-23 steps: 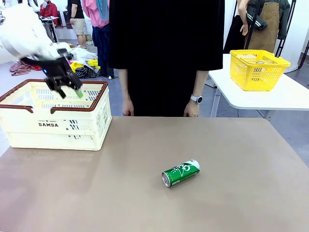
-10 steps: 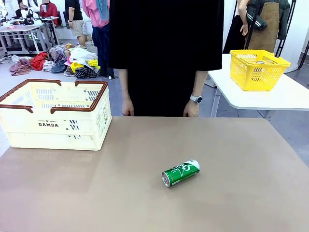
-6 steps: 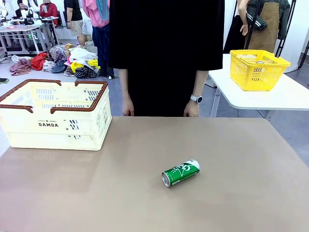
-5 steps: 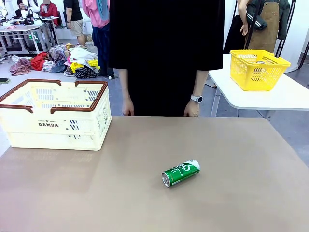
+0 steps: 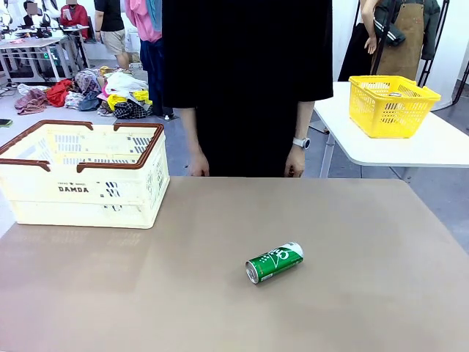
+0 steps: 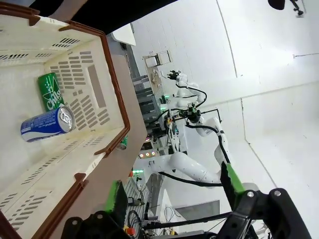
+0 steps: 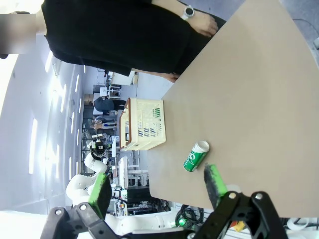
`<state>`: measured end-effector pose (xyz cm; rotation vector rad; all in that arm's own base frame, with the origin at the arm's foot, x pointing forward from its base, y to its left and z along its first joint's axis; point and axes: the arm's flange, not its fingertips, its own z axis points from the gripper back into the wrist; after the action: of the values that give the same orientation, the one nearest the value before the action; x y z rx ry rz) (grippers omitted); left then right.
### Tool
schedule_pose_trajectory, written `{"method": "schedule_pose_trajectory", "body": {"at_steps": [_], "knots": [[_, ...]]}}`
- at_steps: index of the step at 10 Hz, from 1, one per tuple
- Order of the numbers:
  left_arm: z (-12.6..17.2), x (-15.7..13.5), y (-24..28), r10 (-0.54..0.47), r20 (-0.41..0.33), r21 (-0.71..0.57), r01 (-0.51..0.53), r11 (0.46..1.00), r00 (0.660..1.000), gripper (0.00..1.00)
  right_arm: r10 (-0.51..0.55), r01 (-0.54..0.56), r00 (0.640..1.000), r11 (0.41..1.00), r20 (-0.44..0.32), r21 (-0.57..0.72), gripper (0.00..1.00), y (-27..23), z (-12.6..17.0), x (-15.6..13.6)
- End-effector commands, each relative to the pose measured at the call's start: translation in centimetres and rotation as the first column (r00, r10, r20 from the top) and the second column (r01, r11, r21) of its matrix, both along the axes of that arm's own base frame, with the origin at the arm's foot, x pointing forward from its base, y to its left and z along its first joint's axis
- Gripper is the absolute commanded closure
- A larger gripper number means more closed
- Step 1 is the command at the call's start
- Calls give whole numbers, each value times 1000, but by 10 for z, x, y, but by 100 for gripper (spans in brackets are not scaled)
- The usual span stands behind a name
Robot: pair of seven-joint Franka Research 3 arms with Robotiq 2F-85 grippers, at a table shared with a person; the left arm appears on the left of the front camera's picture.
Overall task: Place the drinks into the Shopping basket.
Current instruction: Pick up one drink and place it into the Shopping basket.
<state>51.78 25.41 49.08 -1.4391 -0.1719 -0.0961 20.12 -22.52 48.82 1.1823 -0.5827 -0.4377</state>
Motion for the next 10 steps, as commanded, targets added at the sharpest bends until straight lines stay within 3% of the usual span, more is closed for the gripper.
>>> {"method": "schedule_pose_trajectory", "body": {"at_steps": [1, 7, 9, 10], "knots": [[1, -8, -4, 1, -8, 3, -1, 1000, 1000, 0, 3, -3, 999, 1000, 40, 6, 0, -1, 2, 3], [0, 0, 0, 0, 0, 0, 0, 1000, 1000, 0, 3, -3, 999, 1000, 40, 6, 0, -1, 2, 3], [68, 51, -65, -68, -13, 242, 69, 968, 998, 0, 3, -3, 999, 1000, 40, 6, 0, -1, 2, 3], [86, 66, -82, -111, 25, 200, 104, 974, 993, 0, 3, -3, 999, 1000, 40, 6, 0, -1, 2, 3]]}}
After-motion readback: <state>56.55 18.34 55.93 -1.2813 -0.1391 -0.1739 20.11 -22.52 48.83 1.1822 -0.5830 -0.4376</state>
